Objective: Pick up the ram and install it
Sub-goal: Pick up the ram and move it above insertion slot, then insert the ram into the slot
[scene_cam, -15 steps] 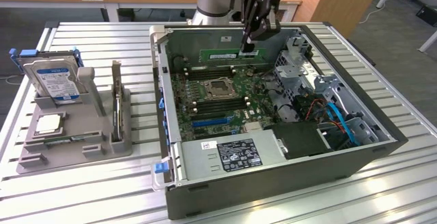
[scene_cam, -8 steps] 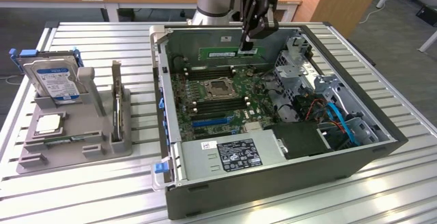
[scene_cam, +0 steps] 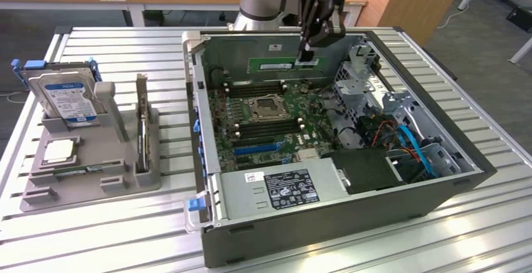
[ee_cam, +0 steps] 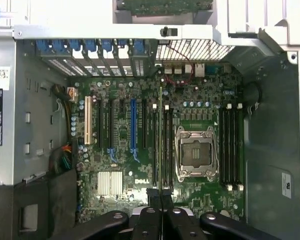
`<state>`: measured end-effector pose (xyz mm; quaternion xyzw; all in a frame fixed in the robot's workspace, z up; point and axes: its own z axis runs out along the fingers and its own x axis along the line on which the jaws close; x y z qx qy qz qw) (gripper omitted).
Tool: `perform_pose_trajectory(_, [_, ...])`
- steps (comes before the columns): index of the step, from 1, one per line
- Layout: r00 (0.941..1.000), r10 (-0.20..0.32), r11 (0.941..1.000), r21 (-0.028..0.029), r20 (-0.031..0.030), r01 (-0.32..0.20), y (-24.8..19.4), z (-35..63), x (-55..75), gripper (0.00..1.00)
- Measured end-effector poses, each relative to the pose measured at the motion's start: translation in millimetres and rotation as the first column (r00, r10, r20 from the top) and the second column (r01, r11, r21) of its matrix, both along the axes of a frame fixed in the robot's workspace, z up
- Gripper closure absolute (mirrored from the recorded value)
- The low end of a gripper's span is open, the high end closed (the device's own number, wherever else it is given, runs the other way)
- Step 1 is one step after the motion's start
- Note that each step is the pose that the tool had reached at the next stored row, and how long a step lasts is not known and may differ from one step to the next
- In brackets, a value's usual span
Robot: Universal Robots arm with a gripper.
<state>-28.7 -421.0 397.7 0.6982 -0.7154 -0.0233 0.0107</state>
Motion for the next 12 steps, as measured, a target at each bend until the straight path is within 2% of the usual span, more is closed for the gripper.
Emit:
perform_pose_trajectory(4, [1.0,0.0,1.0,-0.0001,-0.0001,0.0,0.0,0.0,4.8,0.88])
perform_pose_trajectory(12, [1.0,0.0,1.0,0.0,0.0,0.0,0.0,0.0,5.0,0.88])
